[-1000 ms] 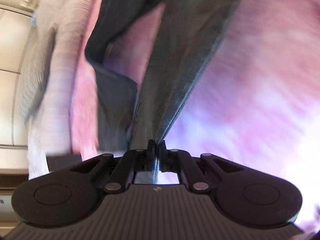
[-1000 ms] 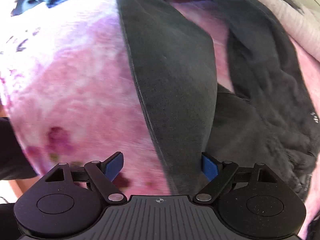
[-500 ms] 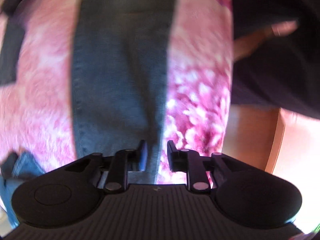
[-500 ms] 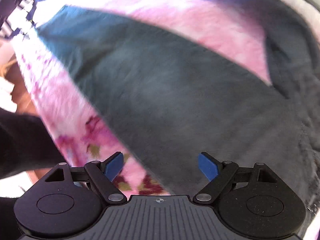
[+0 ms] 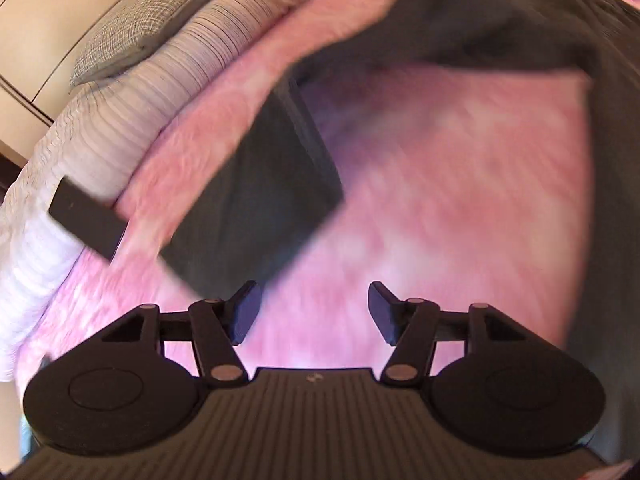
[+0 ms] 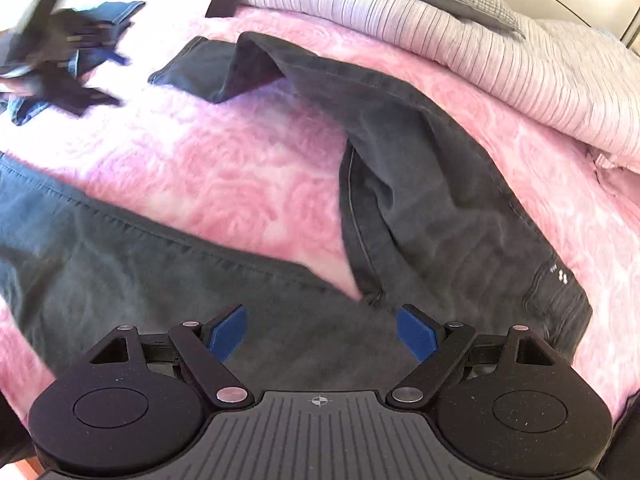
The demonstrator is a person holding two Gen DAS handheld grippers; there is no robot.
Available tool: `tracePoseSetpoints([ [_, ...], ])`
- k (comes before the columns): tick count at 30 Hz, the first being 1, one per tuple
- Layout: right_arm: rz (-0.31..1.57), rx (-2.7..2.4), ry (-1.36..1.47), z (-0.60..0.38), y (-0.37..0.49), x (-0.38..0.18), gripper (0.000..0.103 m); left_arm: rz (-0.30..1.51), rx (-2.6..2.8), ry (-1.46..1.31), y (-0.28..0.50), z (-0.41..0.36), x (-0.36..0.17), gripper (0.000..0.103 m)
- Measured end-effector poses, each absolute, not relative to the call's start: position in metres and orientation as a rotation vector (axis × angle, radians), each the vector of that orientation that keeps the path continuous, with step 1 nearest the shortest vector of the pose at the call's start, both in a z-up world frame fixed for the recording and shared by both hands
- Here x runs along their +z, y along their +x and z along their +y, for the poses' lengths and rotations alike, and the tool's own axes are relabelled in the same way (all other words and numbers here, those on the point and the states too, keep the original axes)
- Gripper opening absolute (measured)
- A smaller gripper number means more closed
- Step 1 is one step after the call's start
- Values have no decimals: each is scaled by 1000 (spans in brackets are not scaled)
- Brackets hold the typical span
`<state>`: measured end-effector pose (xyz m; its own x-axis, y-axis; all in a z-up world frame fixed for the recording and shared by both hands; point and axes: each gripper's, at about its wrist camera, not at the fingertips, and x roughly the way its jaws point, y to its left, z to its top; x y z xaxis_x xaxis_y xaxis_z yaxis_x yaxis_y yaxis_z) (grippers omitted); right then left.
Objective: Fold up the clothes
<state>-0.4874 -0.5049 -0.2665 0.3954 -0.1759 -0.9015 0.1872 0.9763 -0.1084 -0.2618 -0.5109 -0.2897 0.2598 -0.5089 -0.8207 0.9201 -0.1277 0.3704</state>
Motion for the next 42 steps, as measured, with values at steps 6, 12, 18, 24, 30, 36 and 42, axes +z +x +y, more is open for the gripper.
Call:
tracePoseSetpoints([
  [6, 1132, -181, -24, -514, -470, -289, 85, 435, -1299, 1095, -263, -598, -332, 50],
  [12, 1048, -115, -78, -519, -441, -312, 85, 474, -1248, 1094, -229, -595, -279, 3],
  [18, 976, -72, -141, -527, -401, -340, 85, 450, -1257, 1131, -215, -585, -154, 3],
  [24, 1047, -26, -304, -532, -358, -380, 78, 527, -1376, 1361, -244, -585, -100, 4],
  [30, 1036, 49, -183, -541, -387, -345, 75, 719, -1438, 1378, -233, -555, -65, 4],
  [36, 1002, 44, -130, -550, -408, -317, 75, 679, -1249, 1325, -168, -578, -129, 47],
  [42, 1007, -65, -161, -558, -397, -324, 75, 692, -1181, 1193, -140, -561, -188, 50],
])
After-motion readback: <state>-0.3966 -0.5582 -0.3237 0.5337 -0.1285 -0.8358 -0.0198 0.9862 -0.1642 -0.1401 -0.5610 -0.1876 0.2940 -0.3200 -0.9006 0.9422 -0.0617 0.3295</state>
